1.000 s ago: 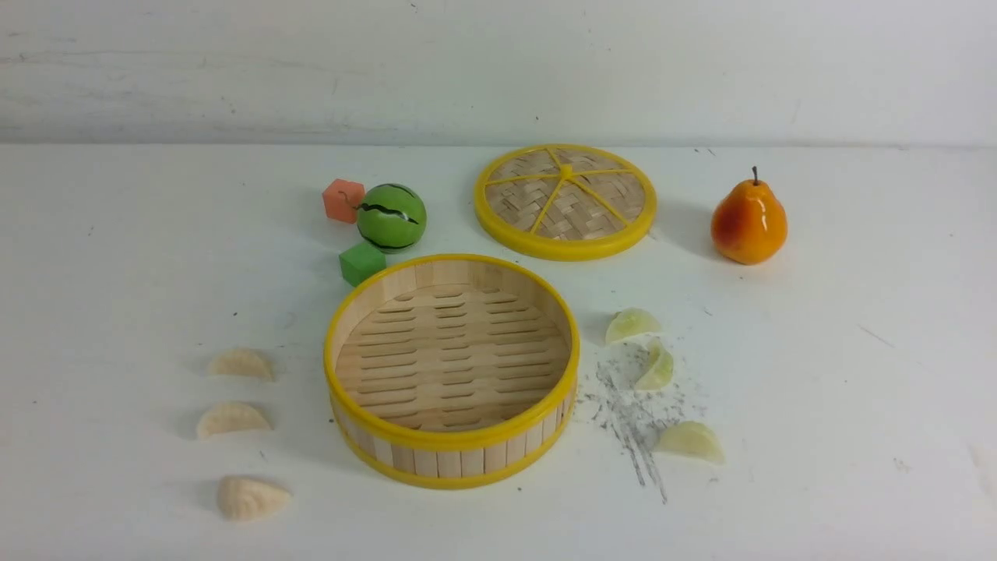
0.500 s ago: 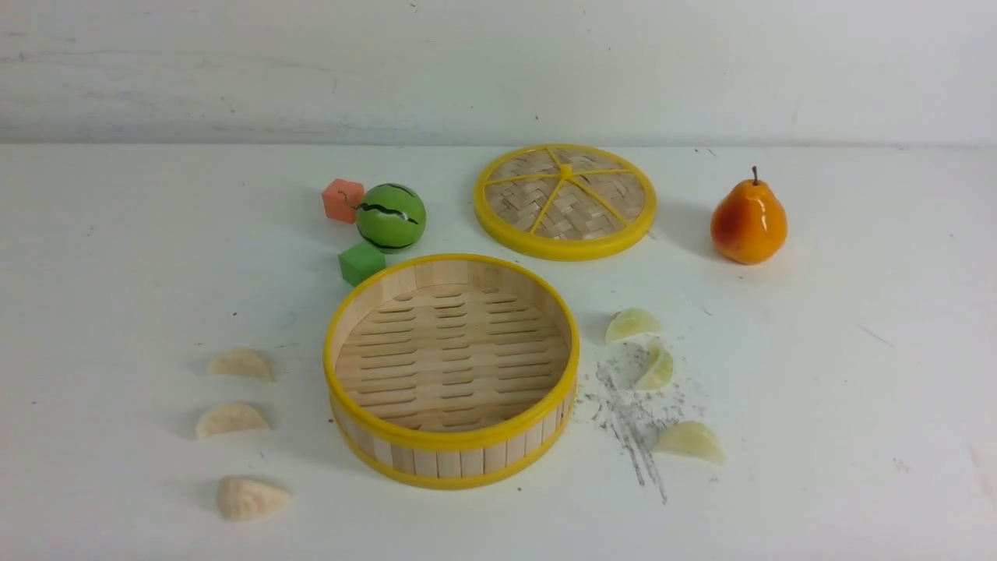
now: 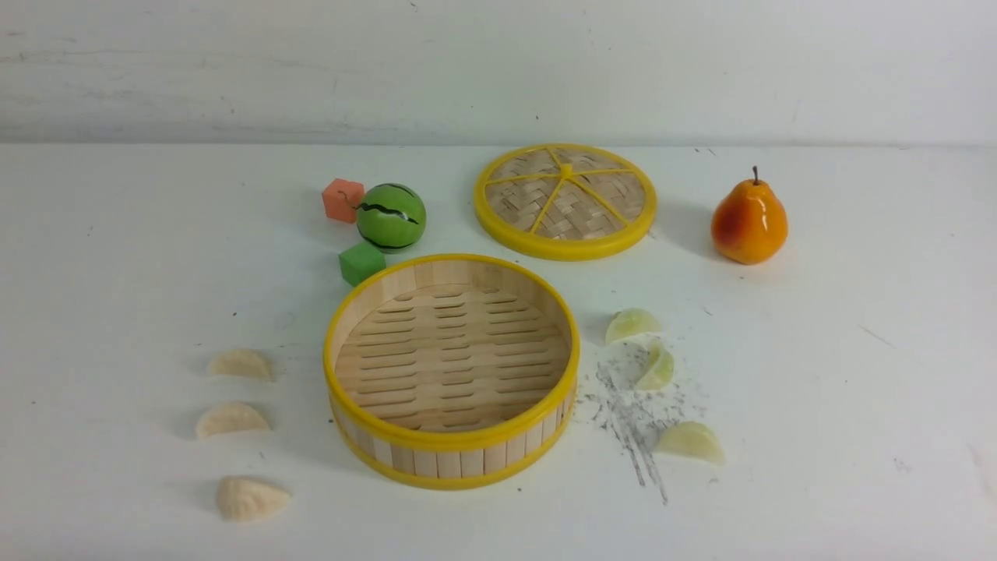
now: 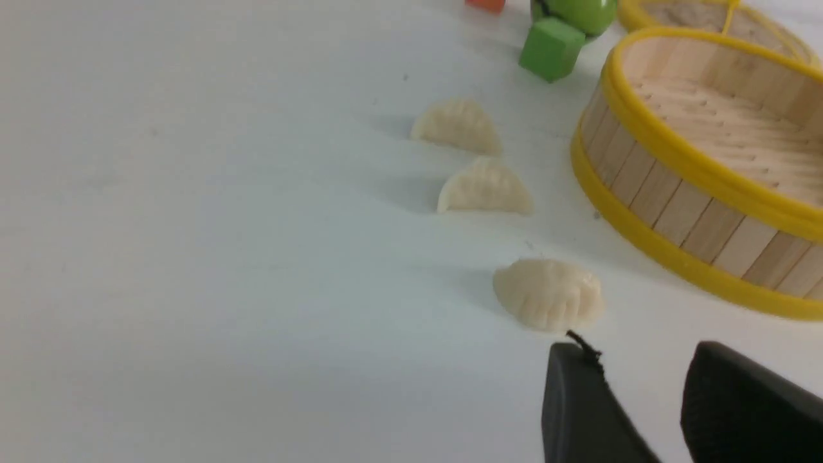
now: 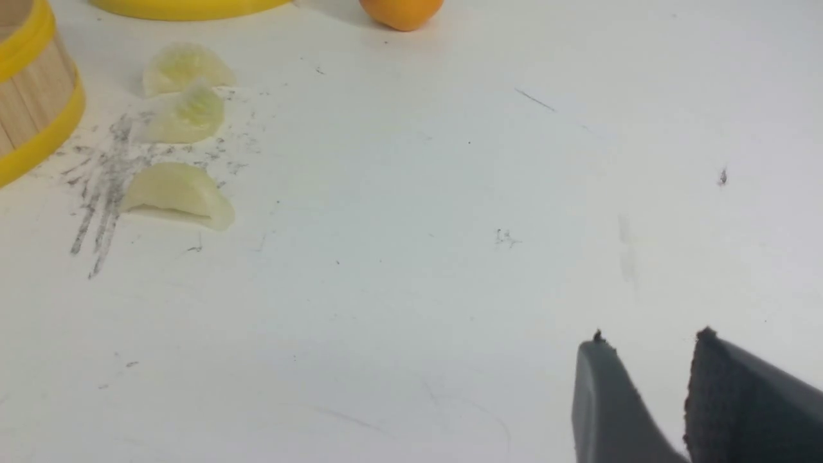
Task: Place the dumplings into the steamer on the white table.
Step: 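Reach for and grasp a dumpling on the table with the left gripper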
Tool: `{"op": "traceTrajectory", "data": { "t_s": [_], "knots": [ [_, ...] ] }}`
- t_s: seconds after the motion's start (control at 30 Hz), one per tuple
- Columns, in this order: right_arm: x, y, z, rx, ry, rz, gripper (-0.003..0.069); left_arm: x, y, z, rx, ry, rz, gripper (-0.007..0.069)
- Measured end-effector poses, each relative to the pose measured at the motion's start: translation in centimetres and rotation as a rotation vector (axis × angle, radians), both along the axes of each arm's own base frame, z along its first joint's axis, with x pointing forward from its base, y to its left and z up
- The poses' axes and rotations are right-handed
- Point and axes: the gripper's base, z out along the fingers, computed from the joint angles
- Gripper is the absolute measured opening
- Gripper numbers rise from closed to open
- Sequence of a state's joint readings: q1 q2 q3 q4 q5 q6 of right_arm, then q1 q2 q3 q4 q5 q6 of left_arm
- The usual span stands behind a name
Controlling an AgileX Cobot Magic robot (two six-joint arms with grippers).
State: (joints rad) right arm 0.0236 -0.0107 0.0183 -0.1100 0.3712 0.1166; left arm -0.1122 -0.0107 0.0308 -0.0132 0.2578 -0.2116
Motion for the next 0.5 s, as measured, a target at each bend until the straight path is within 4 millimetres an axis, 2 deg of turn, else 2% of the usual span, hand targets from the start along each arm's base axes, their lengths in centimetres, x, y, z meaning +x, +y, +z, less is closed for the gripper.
{"op": "traceTrajectory", "data": {
  "t_s": [0.13,0.3,0.5],
  "knots": [
    [0.3,0.0,0.8,-0.048,-0.120,0.014,0.0205,0.2,0.0,2.0,-0.023,-0.223,0.003,0.0238],
    [0.3,0.6,4.0,-0.094,-0.472,0.070,0.0211,-0.2,0.1,4.4,-0.053,-0.491,0.006,0.0238],
    [-1.1,1.3,7.3,-0.084,-0.865,0.141,0.0213,-1.0,0.2,6.3,-0.087,-0.712,0.007,0.0238]
  ]
}}
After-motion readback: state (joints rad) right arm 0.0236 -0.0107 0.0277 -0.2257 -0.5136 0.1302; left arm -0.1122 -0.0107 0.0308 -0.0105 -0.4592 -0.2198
